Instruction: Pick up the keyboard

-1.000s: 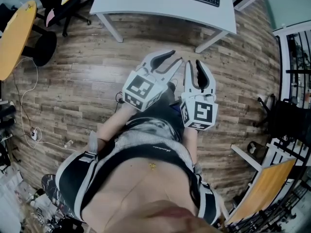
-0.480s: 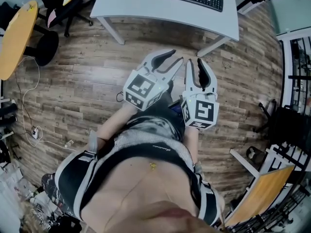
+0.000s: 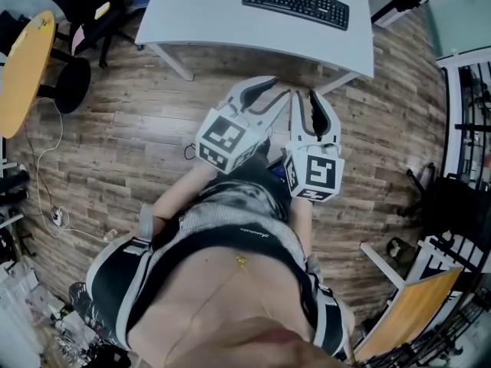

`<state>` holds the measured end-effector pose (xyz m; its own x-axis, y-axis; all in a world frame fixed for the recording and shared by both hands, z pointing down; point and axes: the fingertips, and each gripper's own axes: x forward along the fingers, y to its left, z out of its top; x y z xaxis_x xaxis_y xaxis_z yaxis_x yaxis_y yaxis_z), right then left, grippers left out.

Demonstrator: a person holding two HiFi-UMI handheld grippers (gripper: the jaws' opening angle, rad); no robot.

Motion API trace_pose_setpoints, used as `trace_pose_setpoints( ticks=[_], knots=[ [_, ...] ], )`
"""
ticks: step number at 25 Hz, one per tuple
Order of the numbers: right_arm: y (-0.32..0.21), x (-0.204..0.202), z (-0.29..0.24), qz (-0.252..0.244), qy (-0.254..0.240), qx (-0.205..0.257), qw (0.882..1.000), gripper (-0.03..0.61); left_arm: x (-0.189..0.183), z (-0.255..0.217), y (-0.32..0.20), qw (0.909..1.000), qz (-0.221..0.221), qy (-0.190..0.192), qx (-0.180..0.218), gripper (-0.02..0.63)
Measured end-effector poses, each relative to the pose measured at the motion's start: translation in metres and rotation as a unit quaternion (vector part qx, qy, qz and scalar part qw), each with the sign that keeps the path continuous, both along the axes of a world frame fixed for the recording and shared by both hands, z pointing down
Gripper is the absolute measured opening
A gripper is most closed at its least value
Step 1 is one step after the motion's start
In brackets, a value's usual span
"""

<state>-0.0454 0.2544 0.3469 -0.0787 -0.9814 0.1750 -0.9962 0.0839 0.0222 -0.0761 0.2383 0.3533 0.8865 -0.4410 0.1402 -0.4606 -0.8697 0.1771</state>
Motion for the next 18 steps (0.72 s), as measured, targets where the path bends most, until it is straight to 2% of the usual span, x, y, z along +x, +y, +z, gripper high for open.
trace_pose_setpoints(
  ticks=[18],
  knots=[
    [-0.079,0.039,-0.005,-0.033,-0.005,-0.012,0.999,0.120,0.037,-0.002,-0.080,0.9992,-0.035,0.000,-0.020,0.103]
  ],
)
